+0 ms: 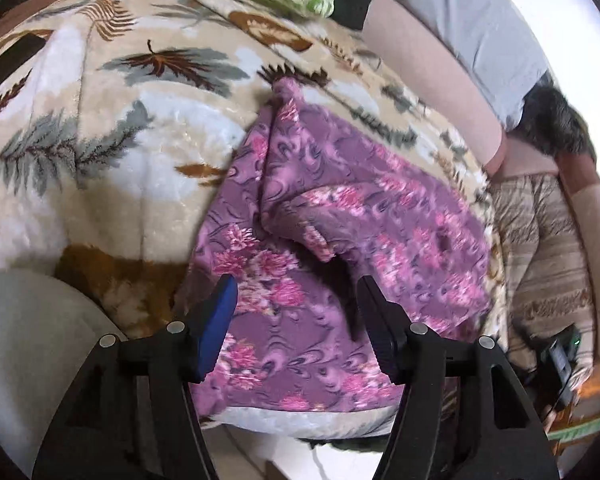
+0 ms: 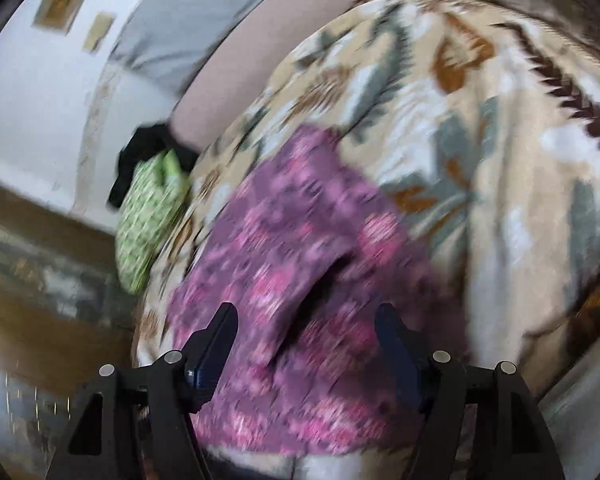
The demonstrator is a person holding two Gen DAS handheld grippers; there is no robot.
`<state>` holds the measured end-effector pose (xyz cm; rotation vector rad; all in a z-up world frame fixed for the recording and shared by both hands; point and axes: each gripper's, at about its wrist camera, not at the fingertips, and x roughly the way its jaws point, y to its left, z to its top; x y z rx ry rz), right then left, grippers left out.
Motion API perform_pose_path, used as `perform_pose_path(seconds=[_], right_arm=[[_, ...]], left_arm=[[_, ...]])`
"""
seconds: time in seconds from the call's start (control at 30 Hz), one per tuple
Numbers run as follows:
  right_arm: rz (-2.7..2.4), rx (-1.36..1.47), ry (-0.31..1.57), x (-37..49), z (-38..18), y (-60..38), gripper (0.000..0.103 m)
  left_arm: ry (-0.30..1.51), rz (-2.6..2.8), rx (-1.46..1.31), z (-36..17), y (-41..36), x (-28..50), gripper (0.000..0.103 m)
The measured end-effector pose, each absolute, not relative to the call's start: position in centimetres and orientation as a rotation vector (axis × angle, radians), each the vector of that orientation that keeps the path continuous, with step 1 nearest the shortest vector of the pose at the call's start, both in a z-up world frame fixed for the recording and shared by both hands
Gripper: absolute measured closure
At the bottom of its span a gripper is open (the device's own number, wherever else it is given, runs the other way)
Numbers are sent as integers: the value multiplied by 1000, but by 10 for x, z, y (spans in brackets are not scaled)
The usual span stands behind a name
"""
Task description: Fold small clothes
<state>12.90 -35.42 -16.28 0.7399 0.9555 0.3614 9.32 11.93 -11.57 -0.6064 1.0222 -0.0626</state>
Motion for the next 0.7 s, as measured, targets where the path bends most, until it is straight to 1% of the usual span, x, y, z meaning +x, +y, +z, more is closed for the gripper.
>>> perform_pose_path(seconds=[0.13, 0.2, 0.27, 0.3, 0.33, 0.37, 0.4, 0.43, 0.47, 0.5, 0.57, 0.7], right_arm=[[385, 655, 1019, 149, -170, -324, 34], [349, 620, 1051, 162, -178, -315, 38], [300, 619, 1070, 170, -188, -316, 52], [292, 641, 1080, 174, -194, -318, 54], [294, 662, 1086, 177, -198, -320, 63], [285, 673, 1095, 179, -202, -324, 74], [266, 672, 1097, 181, -204, -327, 78], [251, 672, 1091, 182, -203, -330, 87], [252, 676, 1087, 183, -202, -333, 96], [262, 680, 1080, 182, -199, -334, 96], [257, 643, 1041, 178, -186, -334, 98], [278, 522, 954, 139, -132, -332, 99]], left_arm=[[1059, -127, -652, -119, 103, 107, 42], [1085, -115, -665, -129, 92, 121, 42], [1132, -94, -636, -140, 80, 142, 42], [1148, -82, -626, -145, 79, 150, 42], [1150, -59, -615, -148, 80, 160, 44], [1144, -45, -598, -148, 81, 164, 57], [1145, -18, -567, -148, 82, 167, 70], [1143, 3, -534, -147, 83, 168, 75], [1128, -4, -517, -145, 84, 167, 86], [1123, -11, -499, -142, 85, 165, 96], [1105, -27, -478, -132, 86, 158, 97], [1062, -106, -541, -102, 95, 130, 97]])
